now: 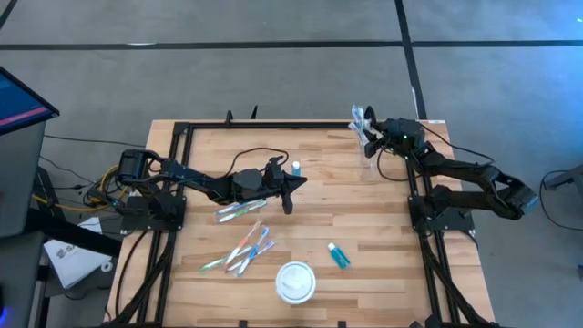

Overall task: Pick & Place toothbrushing station
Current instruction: Put the orange toothbrush into the transparent organizer, then put the blue mouthwash into the transparent organizer

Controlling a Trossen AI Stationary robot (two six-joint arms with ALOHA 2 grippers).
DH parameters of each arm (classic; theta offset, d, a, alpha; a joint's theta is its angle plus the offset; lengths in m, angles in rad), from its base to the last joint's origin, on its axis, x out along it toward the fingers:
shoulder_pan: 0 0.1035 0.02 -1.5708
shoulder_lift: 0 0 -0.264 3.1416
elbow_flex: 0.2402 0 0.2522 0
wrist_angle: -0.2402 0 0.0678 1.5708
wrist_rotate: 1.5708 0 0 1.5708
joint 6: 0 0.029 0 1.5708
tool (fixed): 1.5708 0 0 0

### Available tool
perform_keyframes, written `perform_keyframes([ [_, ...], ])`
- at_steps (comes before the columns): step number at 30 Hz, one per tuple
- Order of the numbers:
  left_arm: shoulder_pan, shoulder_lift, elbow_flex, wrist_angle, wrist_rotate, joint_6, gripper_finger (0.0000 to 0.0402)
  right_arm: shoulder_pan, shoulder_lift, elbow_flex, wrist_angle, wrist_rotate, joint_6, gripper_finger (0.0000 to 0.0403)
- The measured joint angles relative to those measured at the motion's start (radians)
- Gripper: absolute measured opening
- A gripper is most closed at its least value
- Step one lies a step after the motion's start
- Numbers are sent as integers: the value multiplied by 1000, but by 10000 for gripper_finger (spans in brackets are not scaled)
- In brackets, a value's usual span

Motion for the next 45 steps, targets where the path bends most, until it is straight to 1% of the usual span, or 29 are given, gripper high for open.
perform_keyframes([
  [4, 0, 0, 0, -3, 0, 0, 0, 0, -26, 0, 1, 1, -1, 193],
  [9, 0, 0, 0, -5, 0, 0, 0, 10, -92, 0, -13, -1, -1, 189],
  [20, 0, 0, 0, -31, 0, 0, 0, 92, -262, 0, -117, -4, -1, 189],
  [23, 0, 0, 0, -53, 0, 0, 0, 129, -306, 0, -159, -26, -1, 188],
  [29, 0, 0, 0, -55, 0, 0, 0, 219, -374, 0, -304, -104, 52, 176],
  [33, 0, 0, 0, -54, 0, 0, 0, 301, -394, 0, -404, -159, 108, 168],
  [45, 1, 0, 0, -54, 0, 0, 0, 618, -394, 0, -498, -161, 273, 136],
])
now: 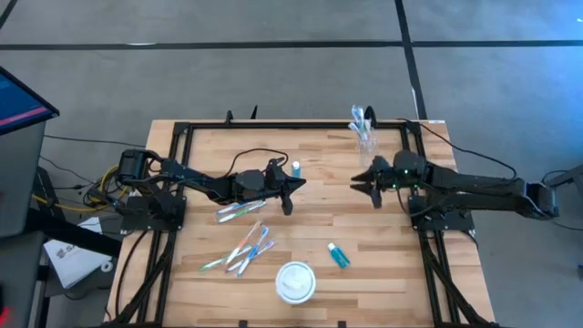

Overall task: Pick & Place toothbrushing station
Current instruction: Put the blue mouthwash into the transparent organizer

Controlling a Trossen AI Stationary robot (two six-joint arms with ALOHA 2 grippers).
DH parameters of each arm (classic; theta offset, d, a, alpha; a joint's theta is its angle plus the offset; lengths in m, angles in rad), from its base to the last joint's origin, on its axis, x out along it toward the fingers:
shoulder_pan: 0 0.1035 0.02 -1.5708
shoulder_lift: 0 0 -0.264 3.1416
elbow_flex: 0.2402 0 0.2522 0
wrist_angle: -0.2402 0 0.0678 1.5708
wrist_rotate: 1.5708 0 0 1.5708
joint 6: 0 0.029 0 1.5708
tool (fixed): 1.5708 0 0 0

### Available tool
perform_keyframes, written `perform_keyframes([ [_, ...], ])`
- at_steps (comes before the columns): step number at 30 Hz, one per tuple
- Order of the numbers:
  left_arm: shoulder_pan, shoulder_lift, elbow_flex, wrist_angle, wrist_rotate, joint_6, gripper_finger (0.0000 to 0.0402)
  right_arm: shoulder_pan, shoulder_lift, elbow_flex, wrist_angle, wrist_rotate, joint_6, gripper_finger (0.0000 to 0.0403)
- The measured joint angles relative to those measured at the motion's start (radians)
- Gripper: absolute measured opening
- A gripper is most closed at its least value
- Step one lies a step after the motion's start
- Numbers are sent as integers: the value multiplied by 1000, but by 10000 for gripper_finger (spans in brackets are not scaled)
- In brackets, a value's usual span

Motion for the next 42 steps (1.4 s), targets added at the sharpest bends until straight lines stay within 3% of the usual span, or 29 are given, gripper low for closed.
perform_keyframes([
  [10, 2, 0, 0, 0, 0, 0, 0, 261, 2, 0, -7, 18, 158, 110],
  [15, 14, 0, 0, 0, 0, 0, 0, 375, 62, 2, 14, 34, 228, 107],
  [23, 23, 0, 0, 1, 0, 0, 0, 502, 280, 100, -16, 65, 304, 107],
  [33, 23, 0, 0, 1, 0, 1, 0, 565, 578, 333, -207, 87, 424, 107],
  [42, 23, 0, 0, 0, 0, 3, 0, 591, 766, 510, -340, 80, 459, 107],
])
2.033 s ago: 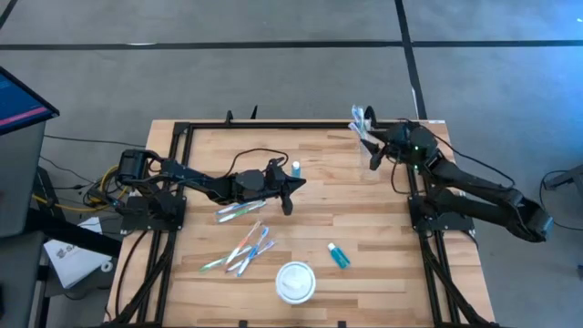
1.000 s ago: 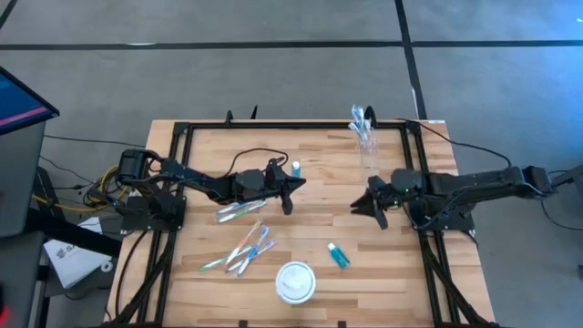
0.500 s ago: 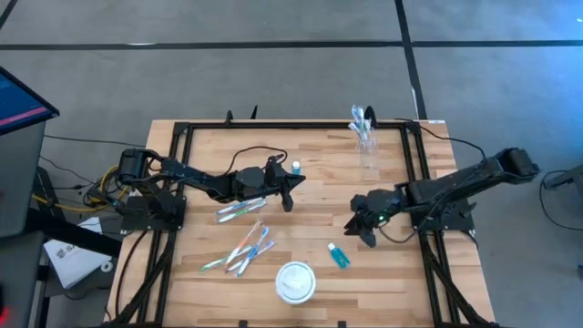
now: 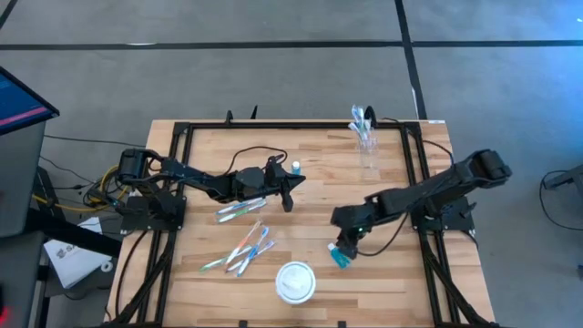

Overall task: Pick & Place toothbrushing station
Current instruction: Put the blue mouthwash into the transparent organizer

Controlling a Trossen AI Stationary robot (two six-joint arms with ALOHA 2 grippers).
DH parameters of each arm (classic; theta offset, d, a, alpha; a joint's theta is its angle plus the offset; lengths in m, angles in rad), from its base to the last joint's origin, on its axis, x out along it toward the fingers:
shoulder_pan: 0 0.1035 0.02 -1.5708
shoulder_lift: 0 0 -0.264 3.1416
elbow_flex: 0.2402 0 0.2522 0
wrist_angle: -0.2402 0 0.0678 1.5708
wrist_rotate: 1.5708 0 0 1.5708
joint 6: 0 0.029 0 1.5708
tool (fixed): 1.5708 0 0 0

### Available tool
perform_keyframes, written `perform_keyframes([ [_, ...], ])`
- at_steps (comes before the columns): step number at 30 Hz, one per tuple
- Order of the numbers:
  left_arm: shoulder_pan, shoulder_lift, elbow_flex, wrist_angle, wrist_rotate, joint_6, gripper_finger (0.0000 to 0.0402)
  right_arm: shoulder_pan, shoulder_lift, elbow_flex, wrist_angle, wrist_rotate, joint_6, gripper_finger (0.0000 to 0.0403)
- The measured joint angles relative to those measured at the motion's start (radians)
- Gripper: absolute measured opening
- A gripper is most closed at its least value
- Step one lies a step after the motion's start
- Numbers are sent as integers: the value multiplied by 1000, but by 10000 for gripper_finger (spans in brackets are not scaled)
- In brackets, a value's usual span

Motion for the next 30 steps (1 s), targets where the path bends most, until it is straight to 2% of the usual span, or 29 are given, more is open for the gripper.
perform_keyframes([
  [15, 0, 0, 0, -2, 0, 0, 0, 5, 169, 83, -56, 0, 31, 107],
  [30, 0, 0, 0, -3, 0, 0, 0, 10, 177, 87, -33, 41, 54, 107],
])
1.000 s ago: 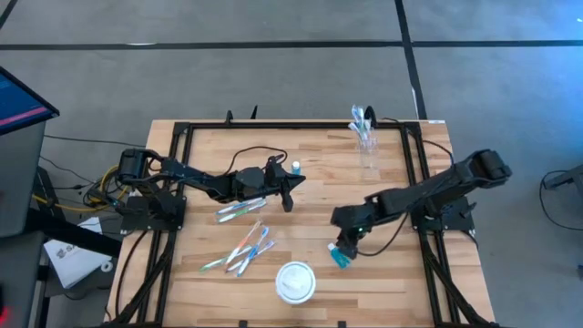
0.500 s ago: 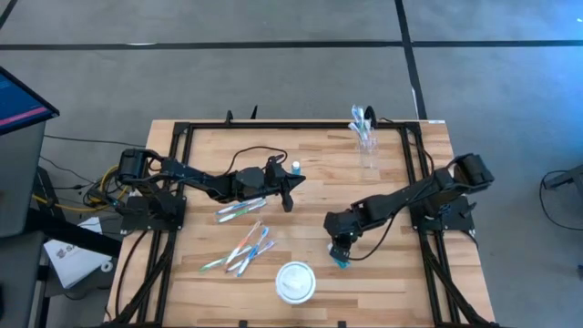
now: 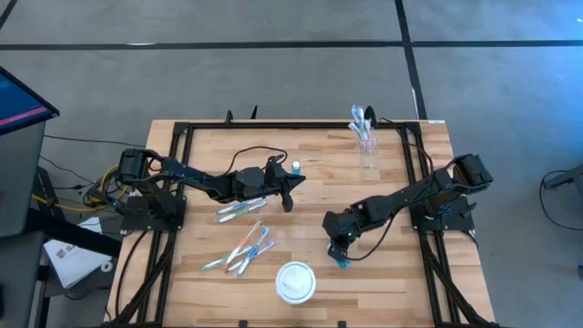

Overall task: Pick & Place toothbrushing station
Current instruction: Put the blue mouthwash into the transparent organizer

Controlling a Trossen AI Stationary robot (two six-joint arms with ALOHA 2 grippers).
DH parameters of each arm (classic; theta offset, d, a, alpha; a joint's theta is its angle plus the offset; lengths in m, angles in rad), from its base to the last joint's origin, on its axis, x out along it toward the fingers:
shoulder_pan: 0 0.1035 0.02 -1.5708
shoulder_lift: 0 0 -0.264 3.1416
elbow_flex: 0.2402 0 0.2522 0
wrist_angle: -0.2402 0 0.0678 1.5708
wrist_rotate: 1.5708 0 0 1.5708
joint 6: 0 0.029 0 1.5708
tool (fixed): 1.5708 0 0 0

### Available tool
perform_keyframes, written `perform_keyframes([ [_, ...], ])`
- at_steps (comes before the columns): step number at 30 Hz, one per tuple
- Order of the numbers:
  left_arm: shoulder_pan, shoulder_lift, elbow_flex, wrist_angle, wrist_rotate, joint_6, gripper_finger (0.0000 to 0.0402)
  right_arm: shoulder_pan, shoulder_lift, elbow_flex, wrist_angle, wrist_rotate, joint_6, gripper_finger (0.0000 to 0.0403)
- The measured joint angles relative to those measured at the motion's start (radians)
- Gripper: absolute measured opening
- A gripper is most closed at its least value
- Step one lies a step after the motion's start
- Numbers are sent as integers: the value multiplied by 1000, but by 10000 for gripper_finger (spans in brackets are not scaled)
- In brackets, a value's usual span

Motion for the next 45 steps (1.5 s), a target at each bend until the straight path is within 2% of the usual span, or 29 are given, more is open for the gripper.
perform_keyframes([
  [16, 0, 0, 0, -5, 0, 0, 0, 8, 76, 3, 52, 6, 22, 107],
  [39, 0, 0, 0, -7, 0, 0, 0, 40, 77, 1, 33, 10, -24, 107],
  [45, 0, 0, 0, -9, 0, 0, 0, 54, 76, 2, -16, 21, -37, 107],
])
